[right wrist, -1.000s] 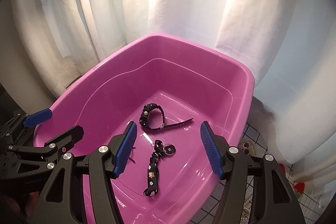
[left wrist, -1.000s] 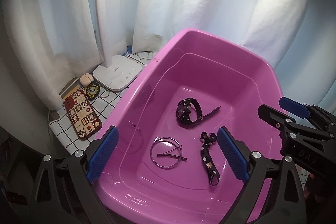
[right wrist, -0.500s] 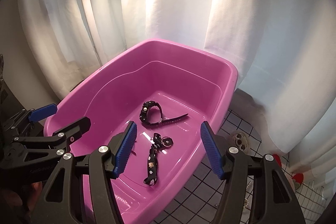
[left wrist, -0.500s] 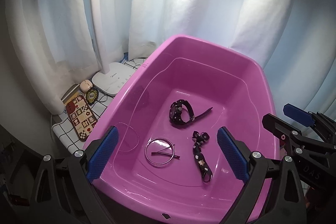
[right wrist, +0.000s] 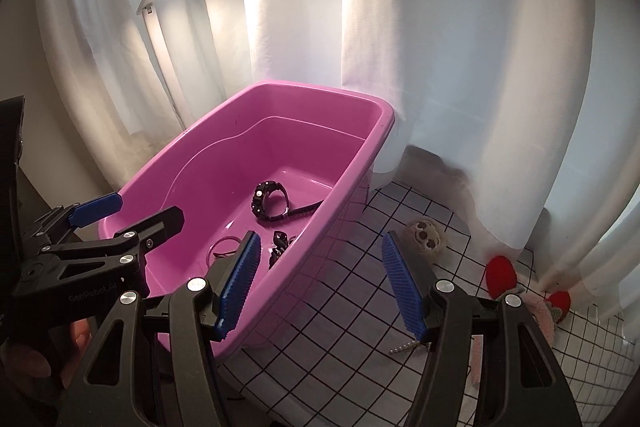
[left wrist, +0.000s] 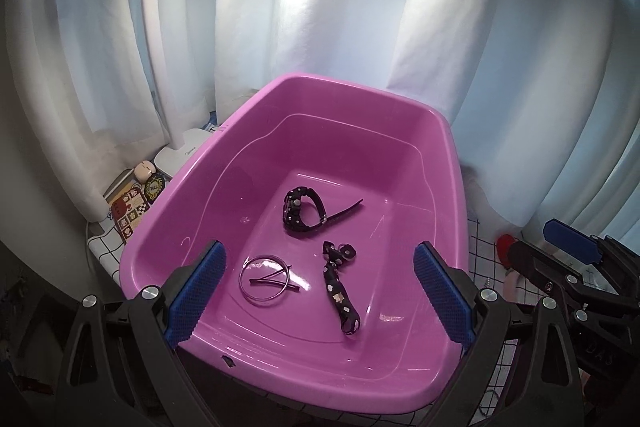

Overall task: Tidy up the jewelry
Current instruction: 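Withdraw both tools from the tub back over the table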

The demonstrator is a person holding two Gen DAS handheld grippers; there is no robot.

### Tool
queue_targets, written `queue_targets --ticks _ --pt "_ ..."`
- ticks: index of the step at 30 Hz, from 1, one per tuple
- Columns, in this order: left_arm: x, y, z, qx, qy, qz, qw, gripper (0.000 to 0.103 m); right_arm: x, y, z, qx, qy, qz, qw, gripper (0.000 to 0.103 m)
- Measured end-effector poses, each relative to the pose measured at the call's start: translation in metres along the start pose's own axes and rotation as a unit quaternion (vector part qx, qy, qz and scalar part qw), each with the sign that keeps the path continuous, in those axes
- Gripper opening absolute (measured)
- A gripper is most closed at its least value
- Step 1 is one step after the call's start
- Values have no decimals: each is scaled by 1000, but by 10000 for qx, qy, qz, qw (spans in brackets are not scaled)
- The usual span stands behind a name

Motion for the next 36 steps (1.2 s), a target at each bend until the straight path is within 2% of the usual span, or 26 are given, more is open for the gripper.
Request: queue_targets --ticks 8,19,27,36 --pt "43 -11 -14 104 137 -281 9995 93 56 -38 -48 39 421 -208 9989 61" --pt "112 -23 -40 99 519 -813 9953 94 162 -92 -129 -102 1395 -985 9853 61" --pt "157 -20 -74 -150 870 -1136 9896 94 204 -108 -171 -235 1858 -1209 9748 61" --pt "185 6 -121 -722 1100 -1188 9842 94 228 -91 -207 -551 2087 -1148 9697 61"
Point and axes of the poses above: each gripper's, at about its wrist camera, not at the fingertips, and y roughly the way its jaws point, x to its right, z to its top, the point moved 3 cm from there along y, roughly the way its jaws point
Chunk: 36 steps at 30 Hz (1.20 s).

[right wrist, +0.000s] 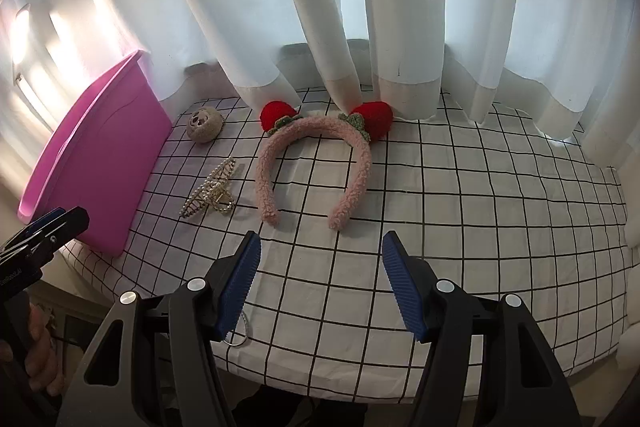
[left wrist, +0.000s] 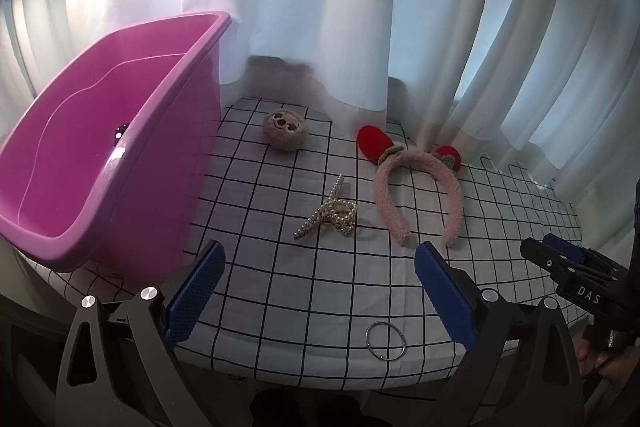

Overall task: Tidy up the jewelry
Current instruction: 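Withdraw both tools from the tub back over the table, then grasp the pink fuzzy headband with the right tool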

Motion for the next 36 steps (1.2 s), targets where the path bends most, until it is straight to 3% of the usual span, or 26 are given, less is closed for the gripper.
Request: queue_targets --ticks 12,21,30,36 --pt "27 61 -63 -791 218 47 9966 94 31 54 3 -270 38 3 9996 61" --pt "51 89 -105 -1305 44 25 9914 94 46 88 7 -342 -29 164 9993 61" --pt "61 106 -123 -1366 -300 216 9899 94 48 114 19 -301 -213 183 9992 61" --pt "66 107 -131 -1184 -367 496 9910 94 45 125 22 -279 -273 283 9988 61"
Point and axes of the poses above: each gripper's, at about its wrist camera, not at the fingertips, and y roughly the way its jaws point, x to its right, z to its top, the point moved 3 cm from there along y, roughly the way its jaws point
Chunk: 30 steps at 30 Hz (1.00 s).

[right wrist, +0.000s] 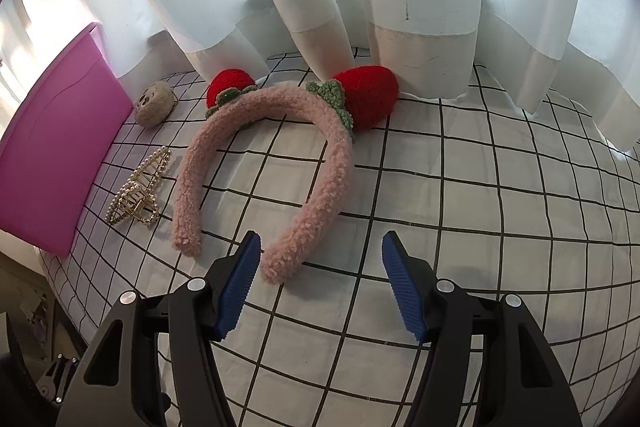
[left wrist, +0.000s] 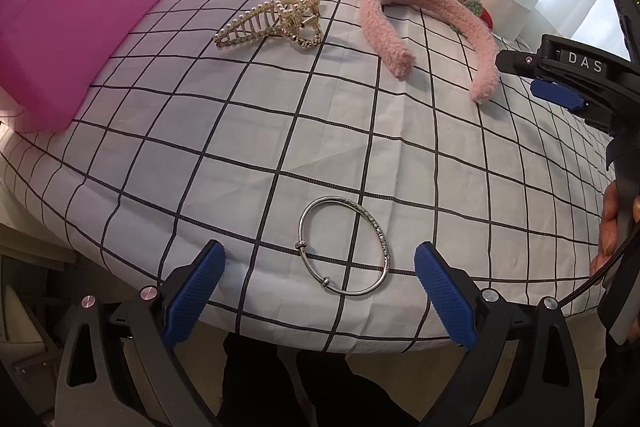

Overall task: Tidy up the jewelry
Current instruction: 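Grasp the pink fuzzy headband with the right tool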

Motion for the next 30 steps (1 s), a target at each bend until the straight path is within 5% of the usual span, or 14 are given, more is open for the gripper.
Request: queue_targets --ticks 15,30 --pt "8 5 -6 316 62 469 9984 98 -10 50 23 -241 -309 -456 9982 61" --pt "8 6 -2 550 -238 625 9962 98 -24 73 25 77 -834 -688 9941 88"
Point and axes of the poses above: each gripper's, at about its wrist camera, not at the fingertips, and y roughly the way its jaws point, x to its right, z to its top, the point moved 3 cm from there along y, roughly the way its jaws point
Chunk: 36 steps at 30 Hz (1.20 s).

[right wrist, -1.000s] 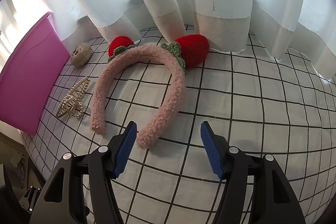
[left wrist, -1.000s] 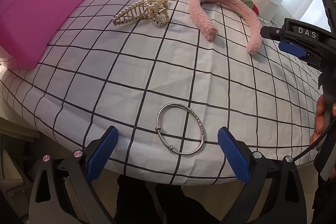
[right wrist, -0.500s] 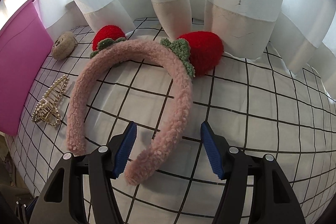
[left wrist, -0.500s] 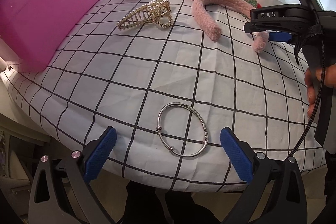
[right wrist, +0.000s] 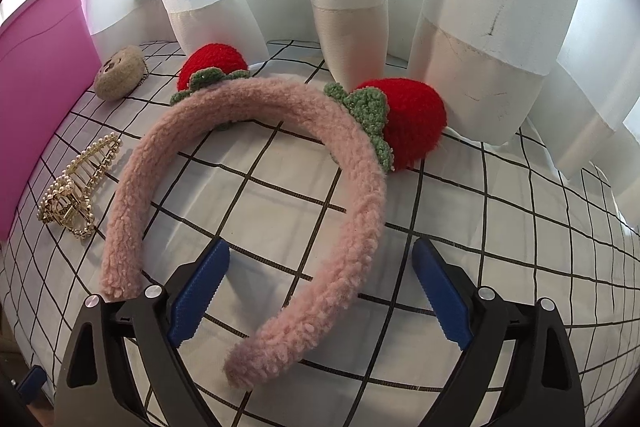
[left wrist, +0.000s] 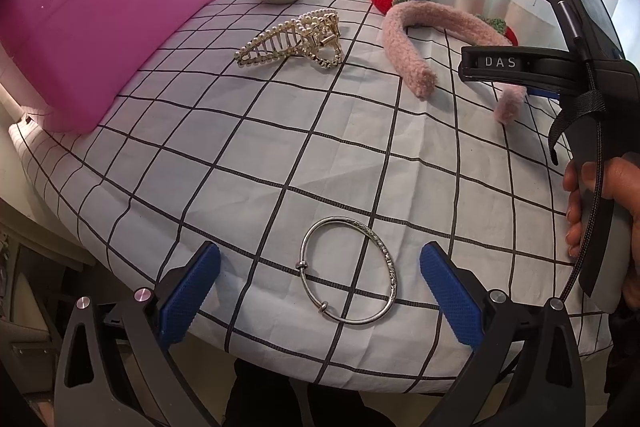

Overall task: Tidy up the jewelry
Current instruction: 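Grasp the pink fuzzy headband with the right tool, then carry headband into tub with right tool while left tool drops silver bangle in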

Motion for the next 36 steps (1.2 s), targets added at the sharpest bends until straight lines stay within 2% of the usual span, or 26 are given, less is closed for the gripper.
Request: queue_targets --ticks 7,9,10,11,12,13,14,15,16,23,36 --pt "0 0 0 48 58 -68 9999 93 4 -2 -2 -2 -17 69 10000 85" --pt "3 -3 -1 113 136 -114 9998 84 6 -5 -4 22 8 43 10000 80" --pt "5 -5 -2 148 197 -147 9996 82 10 -8 -5 41 12 36 10000 74" --pt "7 -7 -3 181 262 -183 9993 75 11 -10 -6 55 9 34 10000 66" --pt "9 -8 -4 205 315 -221 9990 68 11 -12 -6 68 -1 29 10000 63" --pt "11 -10 -4 227 362 -263 9987 64 12 -13 -6 78 -15 29 10000 54" --pt "12 -11 -3 259 401 -287 9984 52 12 -15 -6 89 -30 29 10000 42" --pt "14 -12 -2 277 430 -315 9982 45 12 -16 -6 98 -53 19 9999 33" --pt "14 -11 -2 259 434 -320 9982 45 12 -17 -6 97 -72 -36 9999 23" --pt "9 -13 2 242 386 -343 9984 44 27 -26 -11 174 188 126 9996 17" --pt "-7 -42 35 675 271 -370 9967 44 41 -63 -24 346 701 611 9951 15"
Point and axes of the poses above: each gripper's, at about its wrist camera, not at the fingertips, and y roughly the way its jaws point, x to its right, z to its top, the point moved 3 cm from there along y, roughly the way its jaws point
